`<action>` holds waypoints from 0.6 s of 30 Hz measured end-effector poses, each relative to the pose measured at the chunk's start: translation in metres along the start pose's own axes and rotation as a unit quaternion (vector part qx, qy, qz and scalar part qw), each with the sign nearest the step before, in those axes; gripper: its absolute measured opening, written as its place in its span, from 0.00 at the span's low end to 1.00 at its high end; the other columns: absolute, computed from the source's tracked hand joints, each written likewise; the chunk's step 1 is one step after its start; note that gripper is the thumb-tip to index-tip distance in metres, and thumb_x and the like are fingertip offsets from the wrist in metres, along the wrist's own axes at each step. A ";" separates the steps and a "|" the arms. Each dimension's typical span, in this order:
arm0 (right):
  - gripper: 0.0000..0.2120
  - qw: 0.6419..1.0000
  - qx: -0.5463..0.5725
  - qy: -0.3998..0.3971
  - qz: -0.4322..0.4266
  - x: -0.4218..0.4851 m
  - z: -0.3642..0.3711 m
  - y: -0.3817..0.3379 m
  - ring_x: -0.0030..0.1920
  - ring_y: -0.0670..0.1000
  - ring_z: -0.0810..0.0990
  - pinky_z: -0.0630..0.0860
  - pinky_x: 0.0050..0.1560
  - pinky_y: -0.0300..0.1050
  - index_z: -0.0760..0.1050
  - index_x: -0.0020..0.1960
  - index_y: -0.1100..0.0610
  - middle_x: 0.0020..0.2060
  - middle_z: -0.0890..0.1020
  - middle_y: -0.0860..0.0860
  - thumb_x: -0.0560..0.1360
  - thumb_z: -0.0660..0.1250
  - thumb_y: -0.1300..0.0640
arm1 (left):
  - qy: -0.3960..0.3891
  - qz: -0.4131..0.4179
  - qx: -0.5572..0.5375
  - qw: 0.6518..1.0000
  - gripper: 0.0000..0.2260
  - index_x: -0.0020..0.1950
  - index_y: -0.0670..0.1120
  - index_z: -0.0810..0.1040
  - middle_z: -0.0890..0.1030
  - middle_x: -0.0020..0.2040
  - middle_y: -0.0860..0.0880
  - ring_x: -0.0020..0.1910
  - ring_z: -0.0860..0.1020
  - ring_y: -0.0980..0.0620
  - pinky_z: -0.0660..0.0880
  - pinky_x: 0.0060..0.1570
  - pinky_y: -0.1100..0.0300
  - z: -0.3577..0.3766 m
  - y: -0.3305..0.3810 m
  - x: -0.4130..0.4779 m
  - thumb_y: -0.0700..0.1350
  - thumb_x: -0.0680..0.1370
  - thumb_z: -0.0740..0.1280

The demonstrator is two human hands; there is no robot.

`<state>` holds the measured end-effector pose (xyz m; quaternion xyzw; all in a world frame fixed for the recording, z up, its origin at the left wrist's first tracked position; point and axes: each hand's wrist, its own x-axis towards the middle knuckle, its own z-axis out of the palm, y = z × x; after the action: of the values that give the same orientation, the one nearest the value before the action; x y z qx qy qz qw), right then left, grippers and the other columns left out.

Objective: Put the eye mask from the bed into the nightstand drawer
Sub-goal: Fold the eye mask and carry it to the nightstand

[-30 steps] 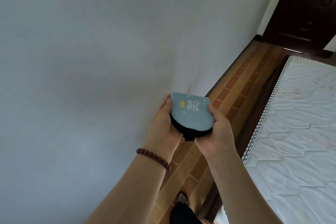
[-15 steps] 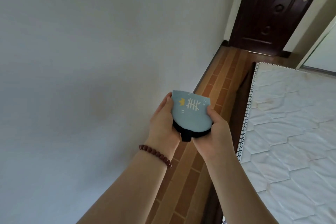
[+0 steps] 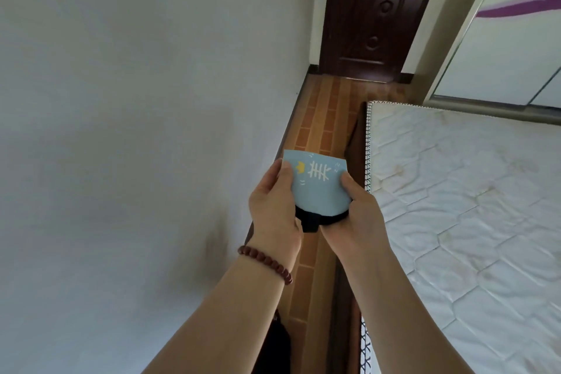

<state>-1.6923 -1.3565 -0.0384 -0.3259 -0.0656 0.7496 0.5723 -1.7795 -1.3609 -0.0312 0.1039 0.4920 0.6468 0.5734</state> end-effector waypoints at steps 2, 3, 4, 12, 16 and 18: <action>0.17 1.000 0.003 0.002 -0.012 0.034 0.007 -0.014 0.55 0.61 0.81 0.83 0.41 0.52 0.72 0.65 0.64 0.60 0.80 0.63 0.79 0.60 0.57 | -0.024 -0.004 0.006 1.000 0.11 0.58 0.43 0.80 0.84 0.53 0.42 0.51 0.83 0.43 0.82 0.48 0.50 0.020 0.002 0.033 0.43 0.77 0.67; 0.17 1.000 0.004 0.004 -0.016 0.051 0.012 -0.021 0.56 0.61 0.81 0.83 0.42 0.53 0.72 0.65 0.64 0.60 0.80 0.63 0.79 0.60 0.57 | -0.035 -0.007 0.005 0.999 0.12 0.59 0.42 0.79 0.83 0.54 0.41 0.52 0.83 0.42 0.81 0.50 0.48 0.030 0.004 0.050 0.43 0.77 0.67; 0.17 1.000 0.006 0.007 -0.021 0.069 0.017 -0.028 0.57 0.61 0.81 0.82 0.42 0.53 0.73 0.65 0.64 0.60 0.80 0.63 0.79 0.60 0.57 | -0.043 -0.011 0.003 0.999 0.13 0.61 0.41 0.78 0.83 0.56 0.40 0.53 0.82 0.41 0.79 0.53 0.45 0.041 0.007 0.068 0.43 0.77 0.66; 0.12 0.997 0.037 0.018 -0.071 0.197 0.057 -0.091 0.41 0.57 0.86 0.83 0.35 0.50 0.79 0.50 0.62 0.44 0.86 0.59 0.79 0.59 0.58 | -0.105 -0.064 0.016 0.992 0.17 0.61 0.40 0.77 0.81 0.58 0.38 0.56 0.80 0.38 0.76 0.58 0.40 0.138 0.029 0.199 0.48 0.77 0.66; 0.11 0.994 0.037 0.033 -0.098 0.248 0.067 -0.120 0.40 0.56 0.86 0.83 0.37 0.50 0.79 0.49 0.62 0.41 0.87 0.58 0.79 0.59 0.58 | -0.139 -0.084 0.013 0.987 0.14 0.61 0.41 0.77 0.81 0.57 0.38 0.54 0.81 0.40 0.76 0.58 0.41 0.177 0.029 0.250 0.47 0.79 0.64; 0.11 0.993 0.032 0.050 -0.107 0.273 0.068 -0.136 0.42 0.57 0.86 0.84 0.40 0.51 0.78 0.51 0.63 0.43 0.86 0.59 0.79 0.60 0.57 | -0.147 -0.102 0.010 0.984 0.13 0.61 0.41 0.77 0.81 0.57 0.39 0.54 0.81 0.40 0.76 0.58 0.41 0.197 0.025 0.273 0.46 0.79 0.63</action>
<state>-1.6563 -1.0462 -0.0339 -0.3358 -0.0470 0.6687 0.6617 -1.7457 -1.0251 -0.0320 0.1525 0.4165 0.5578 0.7015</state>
